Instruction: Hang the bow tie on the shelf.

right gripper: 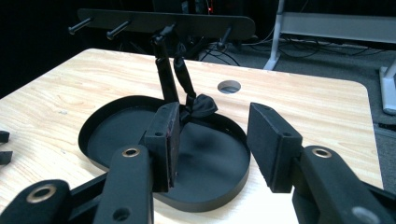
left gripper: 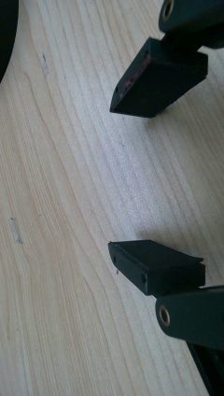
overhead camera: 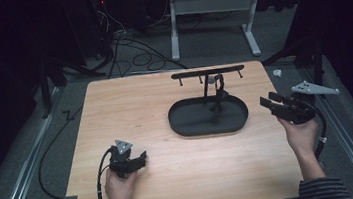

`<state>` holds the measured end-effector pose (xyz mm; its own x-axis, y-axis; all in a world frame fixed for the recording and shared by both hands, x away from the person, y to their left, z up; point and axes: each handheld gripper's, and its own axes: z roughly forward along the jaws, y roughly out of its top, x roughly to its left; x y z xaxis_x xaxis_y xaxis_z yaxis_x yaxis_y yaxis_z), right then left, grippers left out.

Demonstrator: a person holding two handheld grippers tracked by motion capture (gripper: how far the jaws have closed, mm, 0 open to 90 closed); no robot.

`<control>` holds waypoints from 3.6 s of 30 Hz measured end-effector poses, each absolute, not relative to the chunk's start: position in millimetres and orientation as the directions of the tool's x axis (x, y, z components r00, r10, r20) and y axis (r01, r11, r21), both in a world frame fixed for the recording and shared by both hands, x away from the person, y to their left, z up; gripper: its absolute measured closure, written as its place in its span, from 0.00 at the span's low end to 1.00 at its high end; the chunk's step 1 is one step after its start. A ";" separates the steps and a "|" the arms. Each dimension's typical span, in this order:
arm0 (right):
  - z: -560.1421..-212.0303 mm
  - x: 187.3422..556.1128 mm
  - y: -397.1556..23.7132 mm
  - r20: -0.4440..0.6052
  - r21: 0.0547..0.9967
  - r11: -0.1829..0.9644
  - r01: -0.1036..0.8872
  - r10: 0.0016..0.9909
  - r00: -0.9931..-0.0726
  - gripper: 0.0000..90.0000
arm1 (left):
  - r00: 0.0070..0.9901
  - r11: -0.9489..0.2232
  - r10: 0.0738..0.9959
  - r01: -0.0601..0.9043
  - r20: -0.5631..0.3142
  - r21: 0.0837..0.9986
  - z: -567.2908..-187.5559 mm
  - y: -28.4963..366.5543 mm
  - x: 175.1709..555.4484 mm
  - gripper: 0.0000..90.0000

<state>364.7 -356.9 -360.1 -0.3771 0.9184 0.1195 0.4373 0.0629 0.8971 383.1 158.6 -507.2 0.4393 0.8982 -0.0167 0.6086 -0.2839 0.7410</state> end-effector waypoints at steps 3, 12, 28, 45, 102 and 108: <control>-361.9 361.8 -357.8 0.123 0.894 0.064 0.443 0.917 -0.380 0.62 | 0.439 -0.284 0.898 0.609 -0.017 0.741 -507.2 158.6 383.1 0.31; -367.0 354.8 -356.5 0.140 0.889 0.064 0.453 0.904 -0.403 0.63 | 0.439 -0.284 0.898 0.608 -0.016 0.741 -507.2 158.5 383.1 0.31; -375.0 347.2 -352.8 0.143 0.883 0.072 0.464 0.900 -0.411 0.64 | 0.439 -0.284 0.898 0.609 -0.016 0.741 -507.2 158.5 383.1 0.31; -387.2 336.8 -343.9 0.185 0.877 0.055 0.478 0.878 -0.441 0.62 | 0.441 -0.285 0.898 0.608 -0.016 0.741 -507.1 158.5 382.9 0.31; -441.1 330.8 -301.7 0.134 0.821 0.164 0.547 0.876 -0.463 0.63 | 0.440 -0.285 0.898 0.608 -0.016 0.741 -507.2 158.3 382.9 0.31; -446.6 333.0 -296.2 0.141 0.813 0.166 0.557 0.873 -0.467 0.63 | 0.441 -0.286 0.898 0.608 -0.016 0.741 -507.2 158.3 382.9 0.31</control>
